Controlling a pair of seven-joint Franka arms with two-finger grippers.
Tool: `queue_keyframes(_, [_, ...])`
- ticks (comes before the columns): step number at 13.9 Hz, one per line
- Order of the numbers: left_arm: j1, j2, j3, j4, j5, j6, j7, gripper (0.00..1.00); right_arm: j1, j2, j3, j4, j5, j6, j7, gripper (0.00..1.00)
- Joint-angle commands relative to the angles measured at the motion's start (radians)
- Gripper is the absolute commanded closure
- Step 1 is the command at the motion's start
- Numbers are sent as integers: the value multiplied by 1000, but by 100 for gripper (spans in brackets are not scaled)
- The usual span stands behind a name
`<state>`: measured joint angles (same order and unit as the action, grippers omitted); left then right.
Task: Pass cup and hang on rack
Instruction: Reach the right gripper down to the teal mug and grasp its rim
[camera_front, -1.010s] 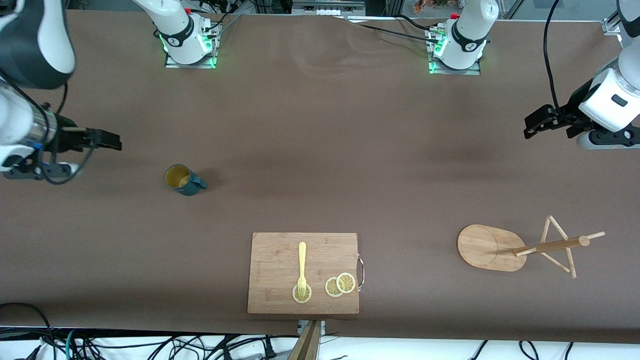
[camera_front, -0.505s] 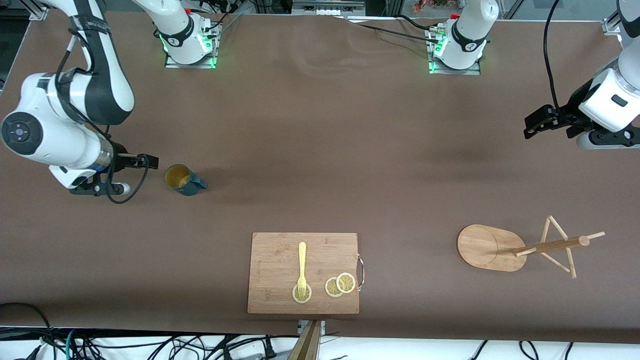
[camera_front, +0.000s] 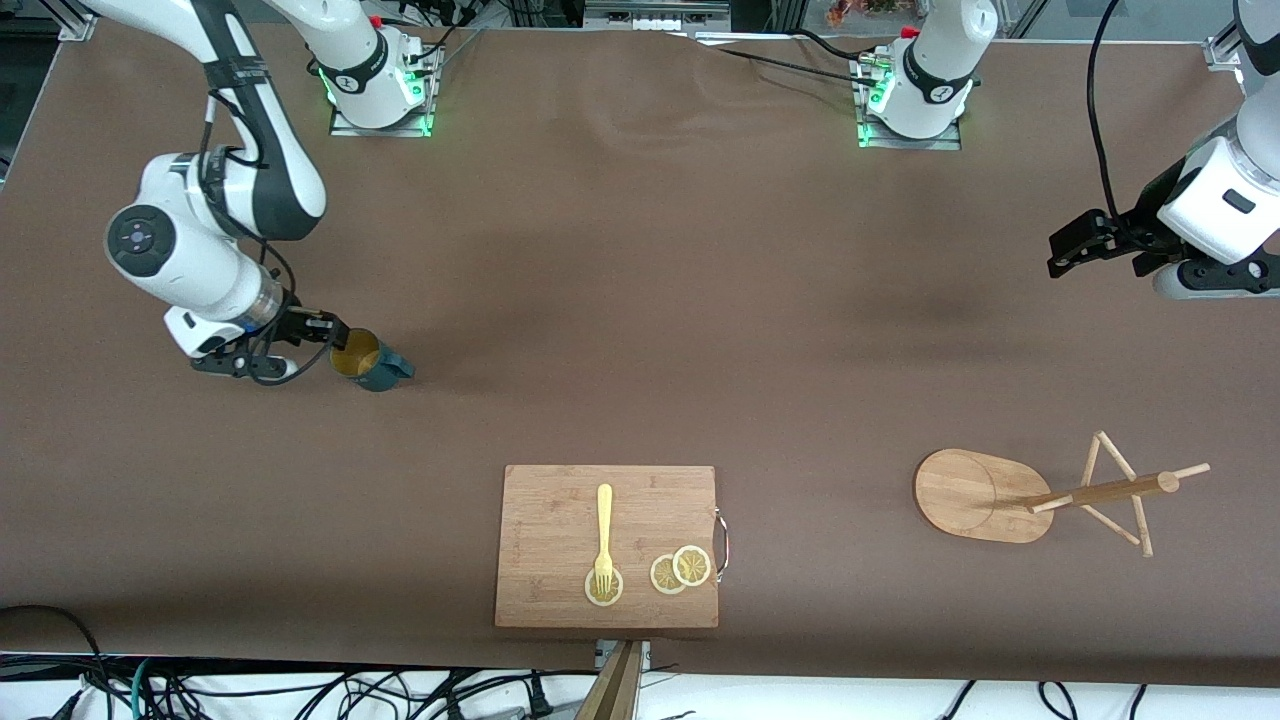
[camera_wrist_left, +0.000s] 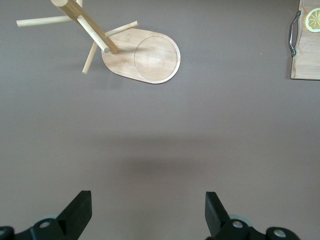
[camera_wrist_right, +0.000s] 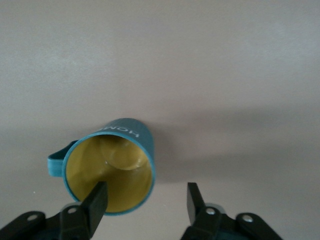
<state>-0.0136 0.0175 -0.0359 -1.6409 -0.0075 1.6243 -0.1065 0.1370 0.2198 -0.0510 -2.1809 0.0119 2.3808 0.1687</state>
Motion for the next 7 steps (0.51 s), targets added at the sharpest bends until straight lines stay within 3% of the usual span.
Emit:
queue_keyframes(1, [3, 12, 2, 32, -12, -21, 21, 0, 4, -10, 5, -37, 11, 55, 29, 44])
queue_keyframes(3, [3, 12, 2, 32, -14, -21, 21, 0, 4, -4, 5, -69, 10, 104, 38, 60])
queue_keyframes(5, [3, 12, 2, 32, -14, -21, 21, 0, 4, 6, 3, -77, 11, 117, 38, 85])
queue_keyframes(7, [3, 12, 2, 32, -14, -21, 21, 0, 3, 29, 3, -76, 10, 127, 37, 95])
